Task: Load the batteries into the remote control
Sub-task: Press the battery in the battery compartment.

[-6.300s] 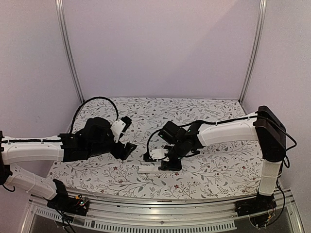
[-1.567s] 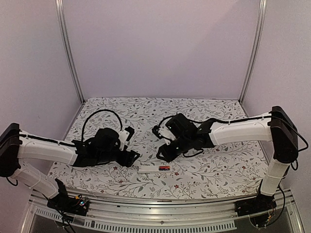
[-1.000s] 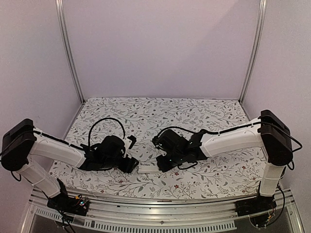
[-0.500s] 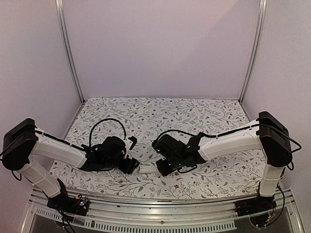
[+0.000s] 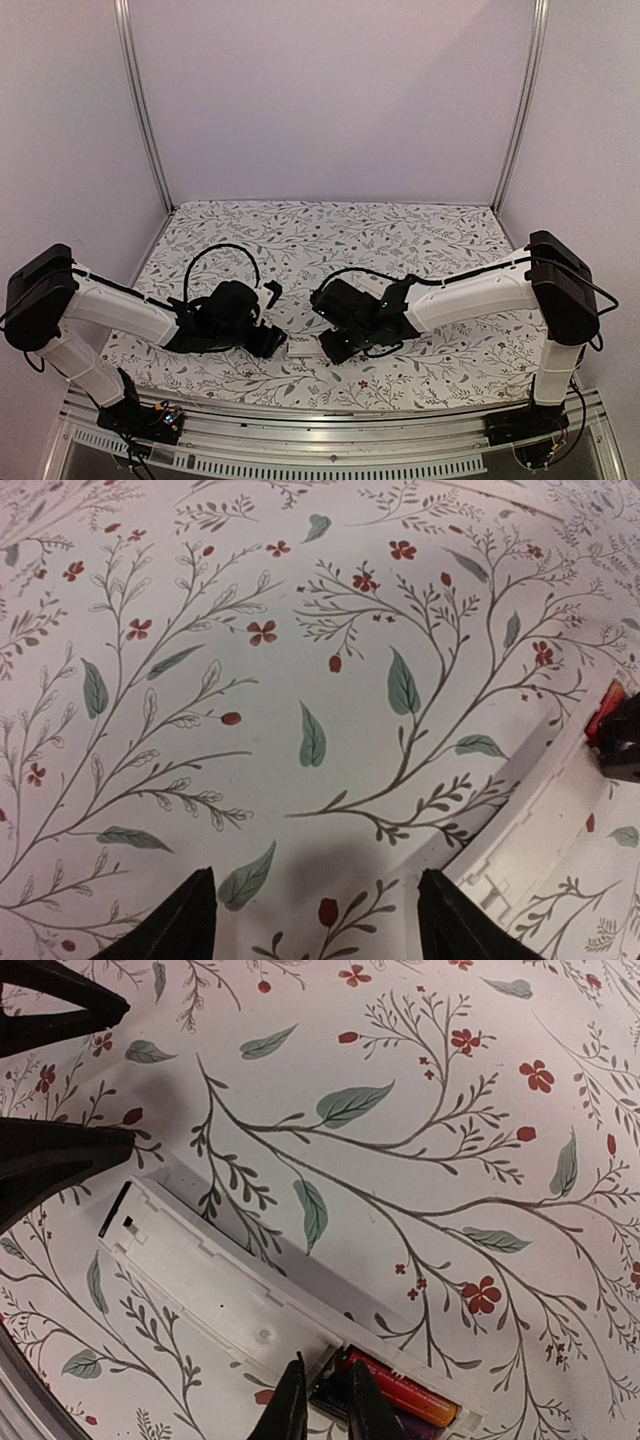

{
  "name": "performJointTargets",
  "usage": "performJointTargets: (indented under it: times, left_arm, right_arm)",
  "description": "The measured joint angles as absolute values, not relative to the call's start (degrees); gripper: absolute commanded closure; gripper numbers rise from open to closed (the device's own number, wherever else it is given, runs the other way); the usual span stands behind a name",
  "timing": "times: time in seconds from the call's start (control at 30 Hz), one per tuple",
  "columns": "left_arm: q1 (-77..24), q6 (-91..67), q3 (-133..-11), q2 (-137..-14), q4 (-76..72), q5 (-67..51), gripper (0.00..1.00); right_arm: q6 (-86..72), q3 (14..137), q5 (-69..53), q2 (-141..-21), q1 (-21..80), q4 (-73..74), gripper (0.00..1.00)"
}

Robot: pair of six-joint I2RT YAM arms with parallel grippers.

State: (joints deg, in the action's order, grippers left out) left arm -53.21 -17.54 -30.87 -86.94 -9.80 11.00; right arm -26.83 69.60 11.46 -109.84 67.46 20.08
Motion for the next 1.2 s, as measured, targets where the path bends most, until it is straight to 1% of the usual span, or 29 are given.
performJointTargets:
  times: [0.13, 0.23, 0.3, 0.4, 0.43, 0.77, 1.2]
  left_arm:
    - [-53.2, -17.3, -30.9, -86.9, -9.8, 11.1, 0.31]
    - [-53.2, -17.2, -30.9, -86.9, -9.8, 11.2, 0.31]
    - [-53.2, -17.1, -30.9, -86.9, -9.8, 11.2, 0.31]
    - [-53.2, -17.0, -30.9, -86.9, -9.7, 11.3, 0.31]
    - [-53.2, -16.9, -30.9, -86.9, -9.7, 11.4, 0.31]
    - [-53.2, -16.1, -30.9, -86.9, -9.5, 11.5, 0.31]
    - [-53.3, -16.0, -30.9, -86.8, -9.5, 12.1, 0.3]
  right_arm:
    - [-25.3, 70.5, 11.0, -109.8, 67.5, 21.1, 0.75]
    - [-23.7, 72.2, 9.9, -109.5, 67.4, 21.9, 0.74]
    - [-23.1, 72.9, 9.2, -108.7, 67.1, 21.8, 0.77]
    - [-23.0, 72.9, 8.4, -106.9, 66.5, 21.8, 0.96]
    - [-23.3, 72.9, 8.2, -106.5, 66.3, 21.7, 1.0]
    - [-26.2, 68.5, 3.3, -105.8, 62.7, 20.2, 1.0]
    - [-26.2, 68.2, 2.0, -106.2, 62.3, 19.8, 1.0]
